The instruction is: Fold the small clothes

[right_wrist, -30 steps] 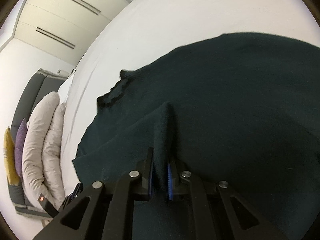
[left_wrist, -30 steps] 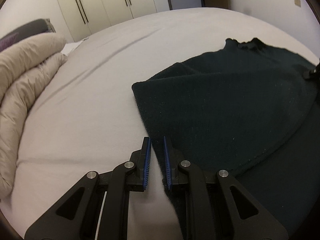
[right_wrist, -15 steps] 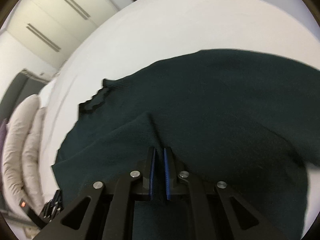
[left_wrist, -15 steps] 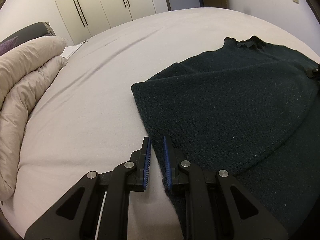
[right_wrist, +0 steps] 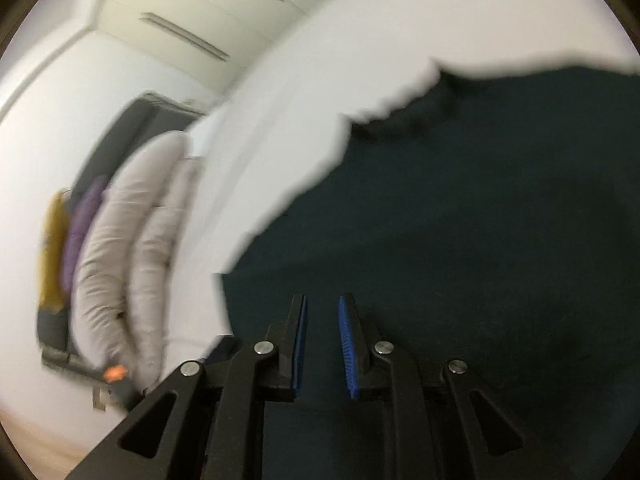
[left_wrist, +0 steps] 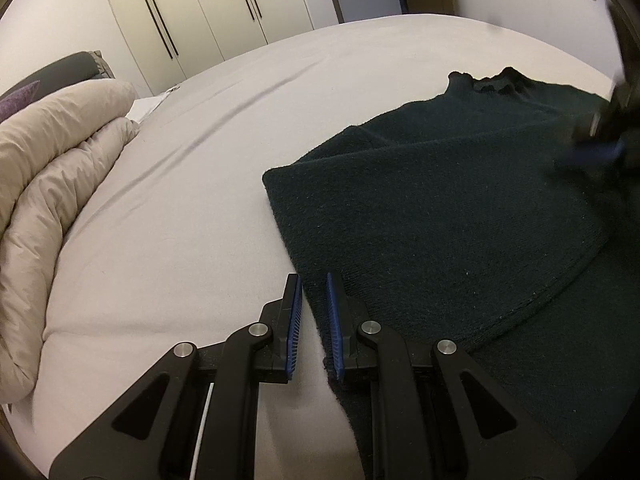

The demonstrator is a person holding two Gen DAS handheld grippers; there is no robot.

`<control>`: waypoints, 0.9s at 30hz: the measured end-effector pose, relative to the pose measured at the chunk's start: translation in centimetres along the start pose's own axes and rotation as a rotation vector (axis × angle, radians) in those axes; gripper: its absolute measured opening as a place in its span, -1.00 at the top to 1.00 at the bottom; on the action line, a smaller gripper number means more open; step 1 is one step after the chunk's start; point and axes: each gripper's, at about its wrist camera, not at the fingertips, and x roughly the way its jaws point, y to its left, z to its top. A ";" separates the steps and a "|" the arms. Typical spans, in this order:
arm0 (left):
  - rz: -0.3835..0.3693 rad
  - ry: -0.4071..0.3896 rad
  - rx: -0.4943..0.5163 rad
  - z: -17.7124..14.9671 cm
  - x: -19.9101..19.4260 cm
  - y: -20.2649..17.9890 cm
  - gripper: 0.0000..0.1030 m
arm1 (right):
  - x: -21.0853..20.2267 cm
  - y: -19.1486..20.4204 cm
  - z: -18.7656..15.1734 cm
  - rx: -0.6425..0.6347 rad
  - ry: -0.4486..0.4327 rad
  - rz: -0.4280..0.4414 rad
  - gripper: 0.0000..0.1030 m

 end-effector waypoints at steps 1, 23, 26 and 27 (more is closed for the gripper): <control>-0.007 0.001 -0.005 0.0 0.0 0.1 0.75 | 0.4 -1.7 -0.1 0.061 -0.008 -0.005 1.00; -0.068 0.112 -0.042 6.7 3.0 1.1 0.70 | -7.0 -10.1 -4.0 0.165 -0.341 0.105 1.00; 0.014 0.084 -0.001 5.0 2.8 0.2 0.70 | -7.2 -10.3 -4.2 0.157 -0.341 0.109 1.00; 0.045 0.073 0.035 4.6 2.2 -0.3 0.70 | -7.2 -10.3 -4.2 0.156 -0.342 0.112 1.00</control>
